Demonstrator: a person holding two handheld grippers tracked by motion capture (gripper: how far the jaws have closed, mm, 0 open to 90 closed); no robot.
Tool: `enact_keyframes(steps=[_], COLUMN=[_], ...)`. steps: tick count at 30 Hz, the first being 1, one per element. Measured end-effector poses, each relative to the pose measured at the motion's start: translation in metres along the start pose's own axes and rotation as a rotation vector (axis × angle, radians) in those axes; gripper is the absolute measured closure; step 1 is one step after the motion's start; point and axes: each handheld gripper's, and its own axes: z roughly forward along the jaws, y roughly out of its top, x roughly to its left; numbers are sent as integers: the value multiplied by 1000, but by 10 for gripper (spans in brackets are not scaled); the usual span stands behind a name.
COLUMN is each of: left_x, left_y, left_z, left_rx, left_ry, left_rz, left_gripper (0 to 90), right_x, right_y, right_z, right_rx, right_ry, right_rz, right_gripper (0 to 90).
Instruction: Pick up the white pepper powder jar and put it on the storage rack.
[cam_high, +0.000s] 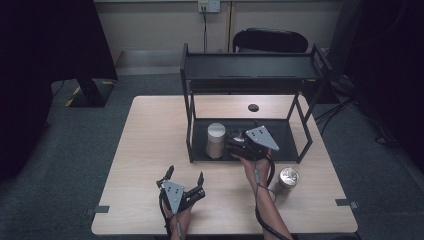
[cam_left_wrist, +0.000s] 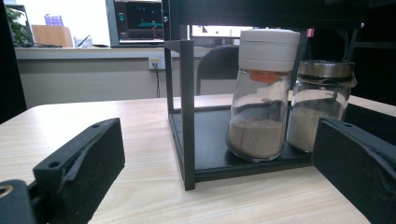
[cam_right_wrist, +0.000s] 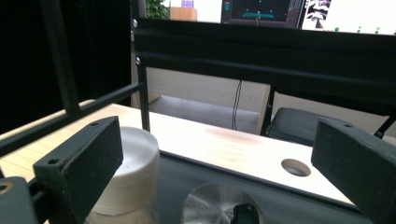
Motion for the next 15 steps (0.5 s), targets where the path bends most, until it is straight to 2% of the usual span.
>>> enact_keyframes(steps=[9, 15], left_x=[-1, -1], left_y=[0, 0], left_z=[0, 0], left_rx=[1, 1], left_ry=[4, 4], left_rz=[-1, -1], left_gripper=[22, 22], right_x=[-1, -5], right_y=[11, 14], right_z=[-13, -18], right_rx=[-36, -37], right_ry=[4, 12], right_rz=[10, 20], right_gripper=[17, 19])
